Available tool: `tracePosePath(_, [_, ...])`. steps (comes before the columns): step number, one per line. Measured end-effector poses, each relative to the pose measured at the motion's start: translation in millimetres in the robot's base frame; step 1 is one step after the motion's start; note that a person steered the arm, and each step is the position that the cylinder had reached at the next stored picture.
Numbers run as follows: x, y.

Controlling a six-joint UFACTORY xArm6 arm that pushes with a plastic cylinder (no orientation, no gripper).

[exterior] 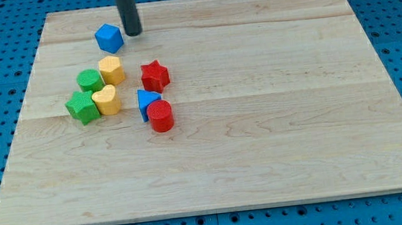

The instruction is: Slide the blue cube towards the top left

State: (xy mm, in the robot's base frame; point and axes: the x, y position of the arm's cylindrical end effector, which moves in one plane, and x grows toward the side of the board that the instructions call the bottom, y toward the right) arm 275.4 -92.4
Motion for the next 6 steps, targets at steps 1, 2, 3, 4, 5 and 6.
tracePosePath(1, [21, -27])
tracePosePath(2, [15, -89])
tracePosePath(3, [4, -117])
tracePosePath(4, [0, -129])
tracePosePath(5, [0, -130])
tracePosePath(6, [3, -130])
